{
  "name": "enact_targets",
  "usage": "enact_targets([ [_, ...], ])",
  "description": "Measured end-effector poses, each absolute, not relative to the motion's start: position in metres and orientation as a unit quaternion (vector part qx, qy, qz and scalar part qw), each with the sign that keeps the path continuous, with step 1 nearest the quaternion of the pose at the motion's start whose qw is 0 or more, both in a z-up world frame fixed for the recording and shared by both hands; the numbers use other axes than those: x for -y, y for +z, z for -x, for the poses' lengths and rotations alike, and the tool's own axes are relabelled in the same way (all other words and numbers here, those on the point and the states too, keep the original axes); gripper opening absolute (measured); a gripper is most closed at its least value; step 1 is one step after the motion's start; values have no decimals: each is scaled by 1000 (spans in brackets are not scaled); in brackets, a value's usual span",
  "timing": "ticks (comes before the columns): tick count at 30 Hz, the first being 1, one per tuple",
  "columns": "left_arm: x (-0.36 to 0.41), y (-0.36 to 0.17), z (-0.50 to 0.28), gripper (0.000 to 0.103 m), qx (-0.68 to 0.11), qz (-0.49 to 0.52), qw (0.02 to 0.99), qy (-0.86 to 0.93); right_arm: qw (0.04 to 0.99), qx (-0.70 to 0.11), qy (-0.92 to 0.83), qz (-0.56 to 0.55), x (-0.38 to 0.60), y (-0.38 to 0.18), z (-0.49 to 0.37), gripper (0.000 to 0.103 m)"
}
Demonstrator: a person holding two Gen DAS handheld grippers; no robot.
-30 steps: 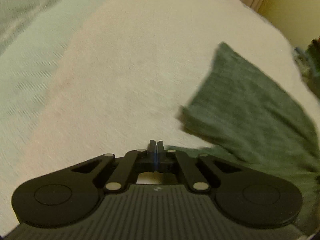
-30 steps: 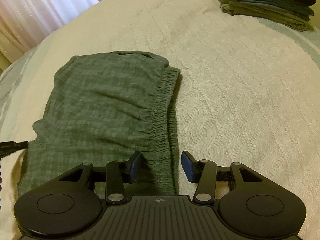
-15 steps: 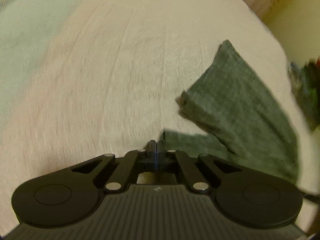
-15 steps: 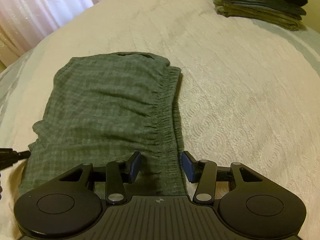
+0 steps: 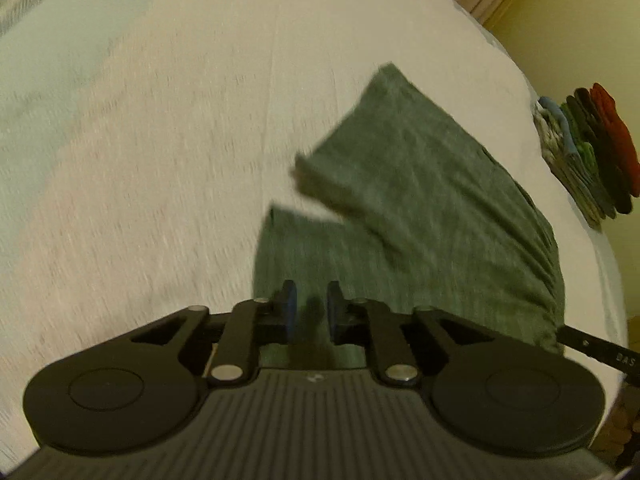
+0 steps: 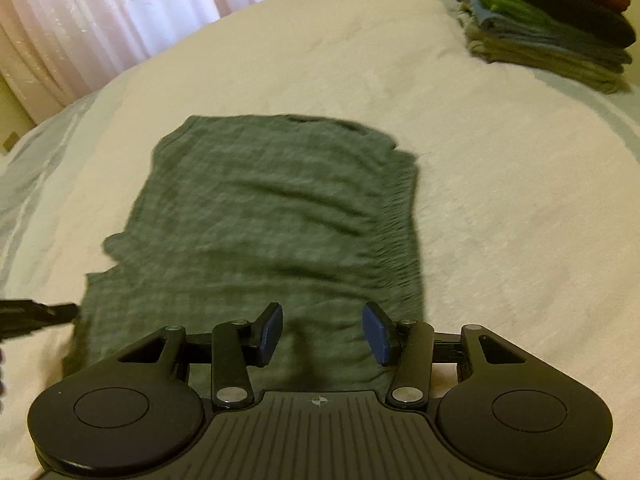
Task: Fold clothes
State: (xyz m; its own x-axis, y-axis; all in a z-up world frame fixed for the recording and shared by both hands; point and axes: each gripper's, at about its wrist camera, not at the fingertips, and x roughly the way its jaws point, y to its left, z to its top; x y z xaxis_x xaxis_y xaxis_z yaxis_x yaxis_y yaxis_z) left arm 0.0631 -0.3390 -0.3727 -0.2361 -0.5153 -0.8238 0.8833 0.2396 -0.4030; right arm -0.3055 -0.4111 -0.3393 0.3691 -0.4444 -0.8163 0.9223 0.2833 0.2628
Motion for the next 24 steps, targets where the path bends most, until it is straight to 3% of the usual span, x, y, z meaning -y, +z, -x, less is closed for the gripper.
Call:
enact_targets([
  [4, 325, -378, -28, 6, -449, -241, 571, -644, 759, -339, -422, -361, 399, -349, 292, 48],
  [6, 320, -385, -19, 7, -419, -280, 580, -640, 740, -391, -434, -333, 395, -361, 285, 48],
  [11, 310, -382, -46, 4, -442, -297, 636, -559, 695, -448, -470, -309, 383, -360, 296, 48],
  [13, 304, -366, -47, 11, -433, -325, 644, -541, 672, -469, -479, -315, 374, -352, 295, 48],
  [18, 276, -318, -38, 16, -462, -330, 632, -528, 654, -462, -468, -374, 339, -322, 292, 49],
  [20, 260, -299, -30, 24, -469, -334, 625, -527, 647, -461, -457, -399, 322, -308, 288, 66],
  [21, 253, -290, -24, 26, -472, -339, 621, -526, 649, -459, -454, -403, 315, -300, 287, 89],
  [24, 236, -272, -8, 28, -477, -349, 614, -523, 654, -457, -446, -406, 293, -278, 286, 91],
])
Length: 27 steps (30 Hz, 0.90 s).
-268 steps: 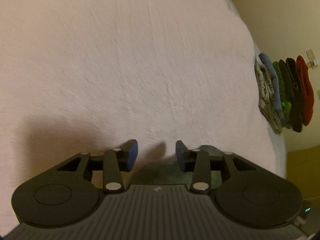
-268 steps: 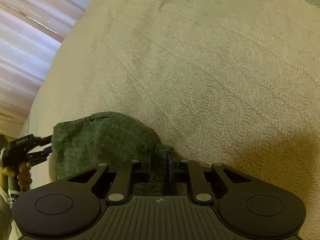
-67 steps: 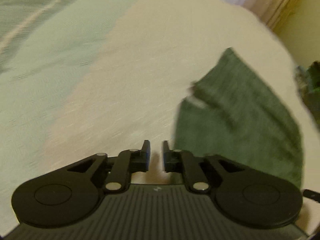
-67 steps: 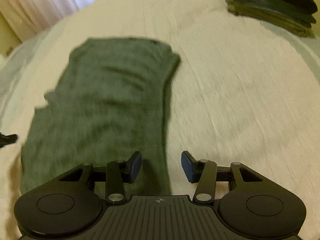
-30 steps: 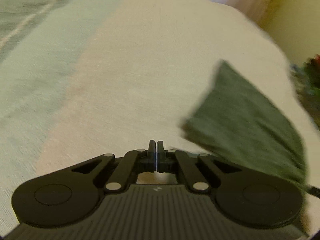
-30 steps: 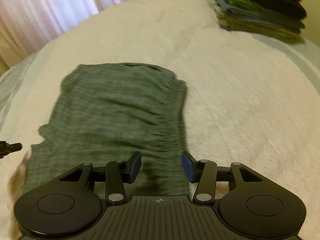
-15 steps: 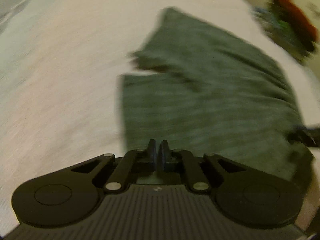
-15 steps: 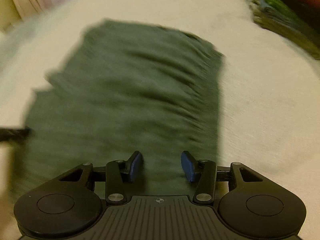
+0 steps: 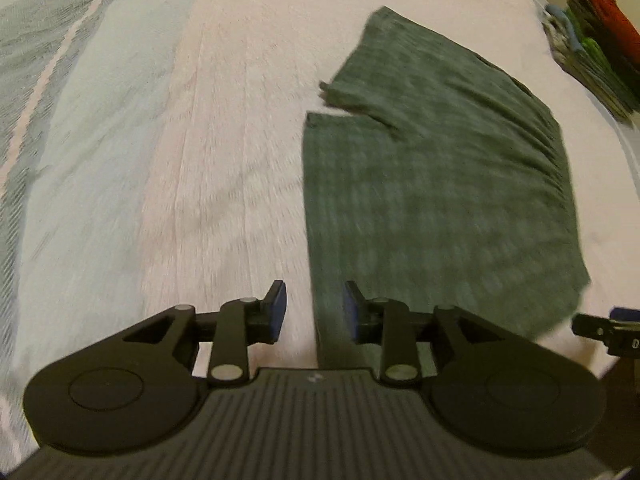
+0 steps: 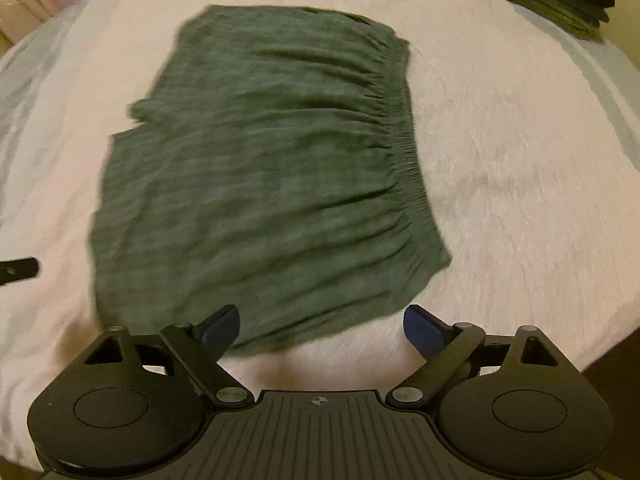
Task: Fold clothes
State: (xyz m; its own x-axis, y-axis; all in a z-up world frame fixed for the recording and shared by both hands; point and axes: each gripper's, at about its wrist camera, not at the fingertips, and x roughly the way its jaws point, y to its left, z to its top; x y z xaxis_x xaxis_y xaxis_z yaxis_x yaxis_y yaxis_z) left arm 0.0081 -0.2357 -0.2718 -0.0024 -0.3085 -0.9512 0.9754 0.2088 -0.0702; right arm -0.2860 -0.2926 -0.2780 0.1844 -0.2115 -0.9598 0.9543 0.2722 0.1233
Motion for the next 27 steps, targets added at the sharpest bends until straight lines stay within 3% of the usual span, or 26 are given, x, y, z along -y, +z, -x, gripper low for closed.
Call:
enact_targets([
  [14, 179, -176, 20, 40, -442, -353, 612, -552, 659, -459, -456, -385, 246, -203, 284, 91],
  [27, 154, -163, 28, 42, -415, -372, 611, -562, 667, -466, -448, -371, 219, -186, 265, 91],
])
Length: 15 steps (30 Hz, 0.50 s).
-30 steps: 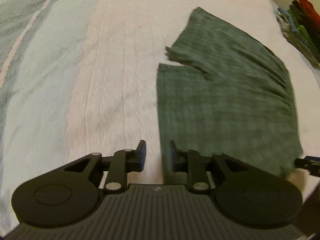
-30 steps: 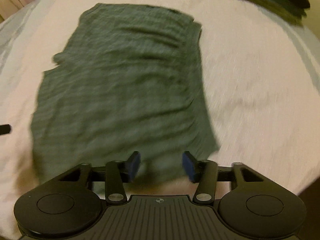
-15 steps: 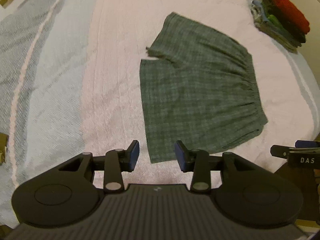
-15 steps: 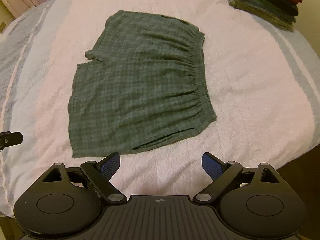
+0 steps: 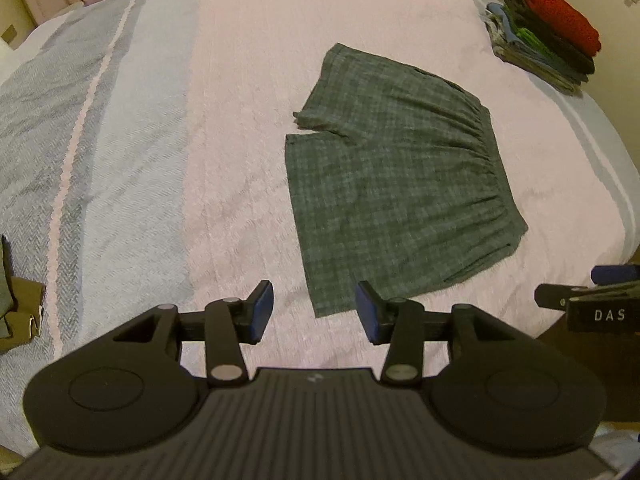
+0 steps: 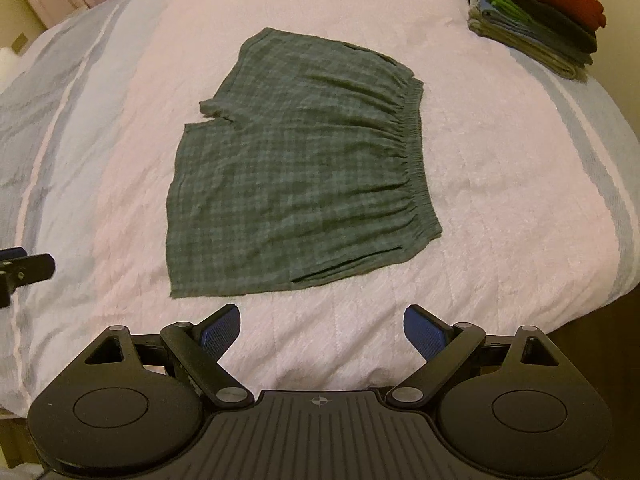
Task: Fold clothes
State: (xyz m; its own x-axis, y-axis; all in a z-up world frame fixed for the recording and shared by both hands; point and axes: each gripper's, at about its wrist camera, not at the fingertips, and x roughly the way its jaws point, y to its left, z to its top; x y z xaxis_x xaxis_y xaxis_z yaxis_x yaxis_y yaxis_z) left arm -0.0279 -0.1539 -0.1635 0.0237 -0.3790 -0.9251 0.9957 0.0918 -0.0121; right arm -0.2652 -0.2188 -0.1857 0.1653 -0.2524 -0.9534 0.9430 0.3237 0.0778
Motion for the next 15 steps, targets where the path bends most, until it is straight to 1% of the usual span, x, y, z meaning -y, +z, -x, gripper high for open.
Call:
enact_targets([
  [15, 142, -163, 35, 44, -411, -379, 604, -568, 666, -472, -446, -367, 211, -181, 258, 91],
])
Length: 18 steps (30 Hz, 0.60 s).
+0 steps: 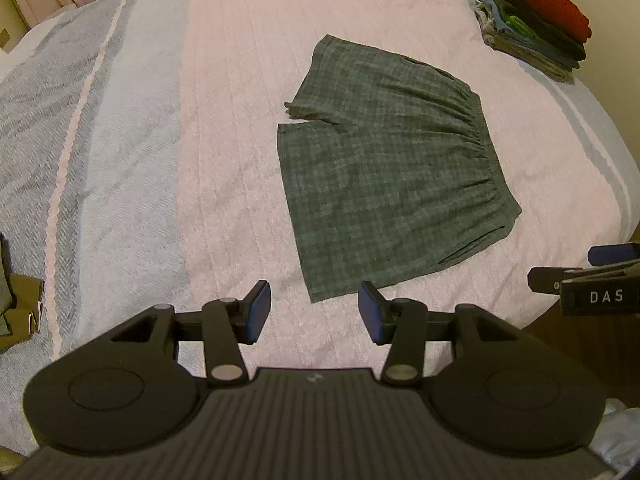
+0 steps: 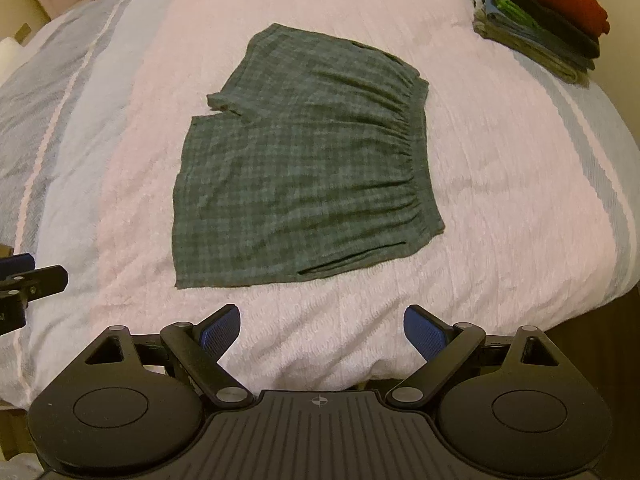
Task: Fold clothes
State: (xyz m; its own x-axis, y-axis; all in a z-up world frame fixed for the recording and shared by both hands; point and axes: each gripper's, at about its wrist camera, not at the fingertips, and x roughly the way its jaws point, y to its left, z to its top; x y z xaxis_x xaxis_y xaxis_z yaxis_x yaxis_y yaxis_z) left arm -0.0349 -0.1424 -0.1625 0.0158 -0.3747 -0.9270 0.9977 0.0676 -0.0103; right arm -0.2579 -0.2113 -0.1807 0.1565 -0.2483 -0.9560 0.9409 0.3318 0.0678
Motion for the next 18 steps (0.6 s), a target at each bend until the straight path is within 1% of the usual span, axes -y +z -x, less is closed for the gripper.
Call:
enact_targets([
  [18, 145, -174, 43, 46, -422, -398, 585, -567, 664, -482, -438, -366, 215, -185, 257, 91],
])
